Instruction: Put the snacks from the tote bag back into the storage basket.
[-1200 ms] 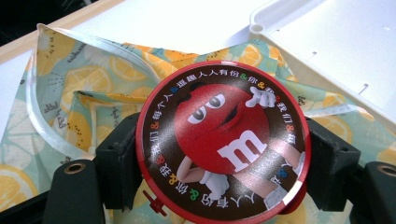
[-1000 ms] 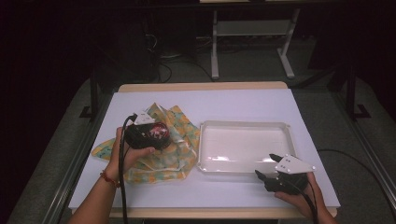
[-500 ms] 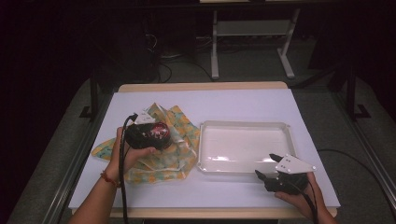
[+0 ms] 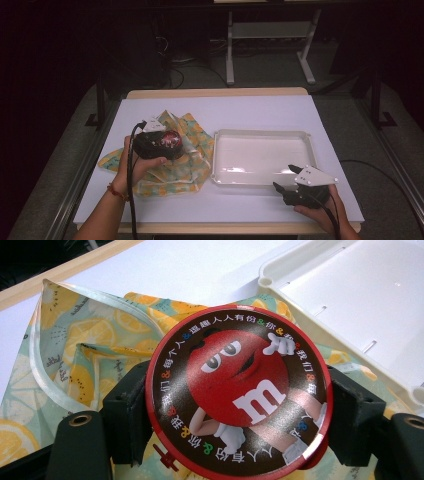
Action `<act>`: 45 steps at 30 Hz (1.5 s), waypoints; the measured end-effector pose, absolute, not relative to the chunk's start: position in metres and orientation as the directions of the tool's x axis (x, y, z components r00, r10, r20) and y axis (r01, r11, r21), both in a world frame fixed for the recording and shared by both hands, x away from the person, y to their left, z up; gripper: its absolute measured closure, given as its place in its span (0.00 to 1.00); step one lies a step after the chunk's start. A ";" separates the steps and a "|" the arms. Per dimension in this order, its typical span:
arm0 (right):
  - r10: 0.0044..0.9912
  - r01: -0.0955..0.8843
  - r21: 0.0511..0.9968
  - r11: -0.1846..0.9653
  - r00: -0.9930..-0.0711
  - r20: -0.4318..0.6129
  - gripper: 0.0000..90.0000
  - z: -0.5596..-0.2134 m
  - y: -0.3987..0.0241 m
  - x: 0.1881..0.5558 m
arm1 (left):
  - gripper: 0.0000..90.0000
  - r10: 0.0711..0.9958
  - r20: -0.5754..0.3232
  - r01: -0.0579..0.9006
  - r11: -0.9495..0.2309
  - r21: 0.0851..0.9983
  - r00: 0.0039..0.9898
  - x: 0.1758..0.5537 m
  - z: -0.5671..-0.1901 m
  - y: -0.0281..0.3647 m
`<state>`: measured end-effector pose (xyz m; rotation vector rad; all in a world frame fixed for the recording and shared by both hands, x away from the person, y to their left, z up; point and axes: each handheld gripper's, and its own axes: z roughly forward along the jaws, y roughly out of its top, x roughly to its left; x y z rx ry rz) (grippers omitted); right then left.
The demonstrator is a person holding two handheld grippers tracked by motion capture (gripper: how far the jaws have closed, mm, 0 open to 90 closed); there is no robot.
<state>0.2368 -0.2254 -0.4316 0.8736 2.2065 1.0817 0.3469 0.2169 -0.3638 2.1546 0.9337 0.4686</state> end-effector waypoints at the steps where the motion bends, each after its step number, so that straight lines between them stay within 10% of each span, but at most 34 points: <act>1: 0.738 0.316 0.823 0.471 -0.652 -0.172 0.28 -0.431 -0.225 0.237 | 0.28 0.740 0.040 0.474 -0.471 0.744 0.672 0.347 -0.363 0.217; 45: 0.737 0.320 0.820 0.475 -0.654 -0.171 0.28 -0.433 -0.225 0.237 | 0.28 0.699 0.039 0.459 -0.508 0.729 0.714 0.348 -0.359 0.184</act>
